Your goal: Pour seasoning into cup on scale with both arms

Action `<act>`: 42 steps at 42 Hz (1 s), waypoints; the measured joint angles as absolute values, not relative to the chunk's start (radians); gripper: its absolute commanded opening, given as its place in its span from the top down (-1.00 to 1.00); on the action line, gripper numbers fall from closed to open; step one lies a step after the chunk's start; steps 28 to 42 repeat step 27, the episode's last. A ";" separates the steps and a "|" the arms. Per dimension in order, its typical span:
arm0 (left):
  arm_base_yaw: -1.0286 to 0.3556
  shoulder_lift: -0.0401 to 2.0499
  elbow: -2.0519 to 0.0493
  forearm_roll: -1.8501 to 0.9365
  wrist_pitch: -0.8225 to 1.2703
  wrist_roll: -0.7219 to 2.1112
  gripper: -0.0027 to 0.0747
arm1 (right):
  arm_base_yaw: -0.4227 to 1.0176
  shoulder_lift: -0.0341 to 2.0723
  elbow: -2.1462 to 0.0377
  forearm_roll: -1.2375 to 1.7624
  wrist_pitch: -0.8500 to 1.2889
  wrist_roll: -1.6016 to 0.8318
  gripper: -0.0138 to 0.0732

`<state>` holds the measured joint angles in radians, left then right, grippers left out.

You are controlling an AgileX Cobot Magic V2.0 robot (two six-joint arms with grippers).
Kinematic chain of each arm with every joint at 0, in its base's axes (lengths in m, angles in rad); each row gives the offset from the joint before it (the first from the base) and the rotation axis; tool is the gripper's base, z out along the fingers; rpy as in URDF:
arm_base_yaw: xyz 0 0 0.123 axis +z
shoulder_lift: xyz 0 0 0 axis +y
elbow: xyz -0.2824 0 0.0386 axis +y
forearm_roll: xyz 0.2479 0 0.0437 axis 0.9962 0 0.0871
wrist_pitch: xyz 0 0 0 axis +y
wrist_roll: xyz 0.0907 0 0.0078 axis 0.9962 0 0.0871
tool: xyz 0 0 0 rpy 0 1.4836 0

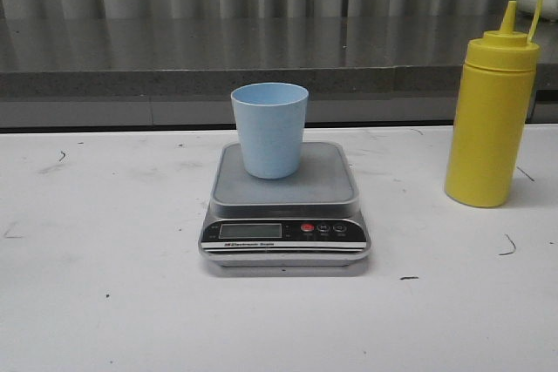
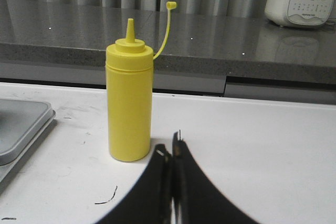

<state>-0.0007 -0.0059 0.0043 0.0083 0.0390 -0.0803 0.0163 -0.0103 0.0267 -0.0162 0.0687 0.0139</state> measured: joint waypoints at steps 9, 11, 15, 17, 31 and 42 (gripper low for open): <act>-0.001 -0.006 0.004 0.008 0.039 -0.080 0.98 | 0.016 -0.010 0.027 -0.015 0.071 0.014 0.96; -0.001 -0.006 0.004 0.008 0.039 -0.080 0.98 | 0.016 -0.010 0.027 -0.015 0.071 0.014 0.96; -0.001 -0.006 0.004 0.008 0.039 -0.080 0.98 | 0.016 -0.010 0.027 -0.014 0.073 0.014 0.96; -0.001 -0.006 0.004 0.008 0.039 -0.080 0.98 | 0.016 -0.010 0.027 -0.013 0.076 0.014 0.96; -0.001 -0.006 0.004 0.008 0.039 -0.080 0.98 | 0.016 -0.010 0.027 -0.012 0.078 0.016 0.96; -0.001 -0.006 0.004 0.008 0.039 -0.080 0.98 | 0.016 -0.010 0.027 -0.012 0.078 0.016 0.96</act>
